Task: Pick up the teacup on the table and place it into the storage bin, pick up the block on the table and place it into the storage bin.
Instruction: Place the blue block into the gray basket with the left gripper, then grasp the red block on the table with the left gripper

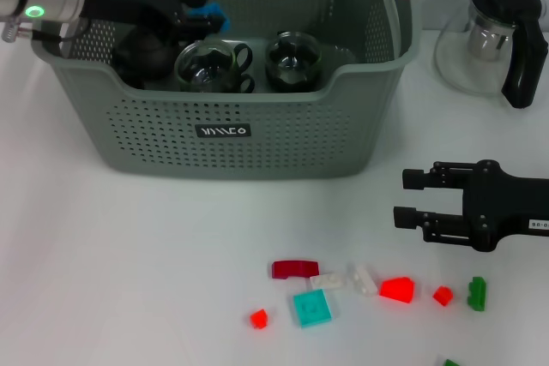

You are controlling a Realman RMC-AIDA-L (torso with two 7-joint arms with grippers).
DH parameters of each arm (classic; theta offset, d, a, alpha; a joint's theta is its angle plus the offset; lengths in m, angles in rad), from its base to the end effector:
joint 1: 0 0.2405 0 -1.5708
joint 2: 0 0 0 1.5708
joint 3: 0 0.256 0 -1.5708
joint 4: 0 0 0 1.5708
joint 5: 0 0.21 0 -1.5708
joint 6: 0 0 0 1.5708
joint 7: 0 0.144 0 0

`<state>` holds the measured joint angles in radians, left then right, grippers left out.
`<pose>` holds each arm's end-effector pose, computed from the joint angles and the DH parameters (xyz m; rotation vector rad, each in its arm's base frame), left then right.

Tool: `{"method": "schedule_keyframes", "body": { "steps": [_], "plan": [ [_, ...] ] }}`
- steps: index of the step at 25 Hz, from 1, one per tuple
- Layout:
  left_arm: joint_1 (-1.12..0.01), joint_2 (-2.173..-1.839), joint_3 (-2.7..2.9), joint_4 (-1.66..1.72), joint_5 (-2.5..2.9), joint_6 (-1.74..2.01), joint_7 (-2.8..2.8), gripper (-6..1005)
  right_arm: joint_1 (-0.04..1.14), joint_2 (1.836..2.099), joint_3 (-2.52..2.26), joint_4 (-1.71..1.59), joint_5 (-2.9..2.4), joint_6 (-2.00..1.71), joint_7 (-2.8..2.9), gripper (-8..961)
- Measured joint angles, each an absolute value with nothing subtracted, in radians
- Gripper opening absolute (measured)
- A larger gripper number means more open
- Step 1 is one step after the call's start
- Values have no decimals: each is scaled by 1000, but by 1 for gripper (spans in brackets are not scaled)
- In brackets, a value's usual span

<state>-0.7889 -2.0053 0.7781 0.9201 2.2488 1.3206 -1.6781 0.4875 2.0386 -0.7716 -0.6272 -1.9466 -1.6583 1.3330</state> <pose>-0.1848 0.4379 0.0636 -2.5935 -0.3543 -0.2147 0.2674 0.3078 0.0029 -2.8326 0.5708 0.7448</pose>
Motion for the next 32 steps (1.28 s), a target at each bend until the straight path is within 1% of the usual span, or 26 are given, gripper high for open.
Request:
{"method": "schedule_keyframes", "body": {
  "steps": [6,12,15,18,20,21,24,25,26,27,29,32],
  "plan": [
    [-794,-2027,783,926,2290,1276,-1695,508,497,2039,-772,-624,-1947,-1655,1333,653],
    [-781,-2034,759,964,2241,1301,-1697,527,498,2039,-772,-623,-1947,-1651,1333,652],
    [-742,-2035,720,1025,2121,1375,-1696,549,498,2039,-770,-623,-1947,-1650,1333,652],
    [-683,-2043,636,1049,1906,1463,-1692,570,499,2039,-768,-623,-1947,-1648,1334,652],
    [-642,-2047,596,1036,1768,1527,-1689,585,499,2040,-767,-623,-1947,-1648,1334,652],
    [-599,-2049,576,999,1653,1618,-1680,592,499,2040,-766,-623,-1946,-1648,1334,652],
    [-563,-2055,553,950,1606,1748,-1625,585,499,2042,-764,-623,-1947,-1645,1334,652],
    [-547,-2060,541,928,1604,1805,-1584,582,499,2042,-764,-623,-1947,-1644,1334,652],
    [-512,-2072,530,902,1618,1879,-1496,580,500,2043,-763,-623,-1947,-1643,1334,652],
    [-512,-2072,530,902,1618,1879,-1496,578,501,2043,-764,-623,-1947,-1640,1334,652],
    [-446,-2104,547,896,1668,1921,-1384,574,502,2043,-765,-623,-1946,-1634,1334,652],
    [-383,-2136,579,910,1779,1928,-1284,568,503,2044,-769,-623,-1947,-1630,1335,652]
  ]
}}
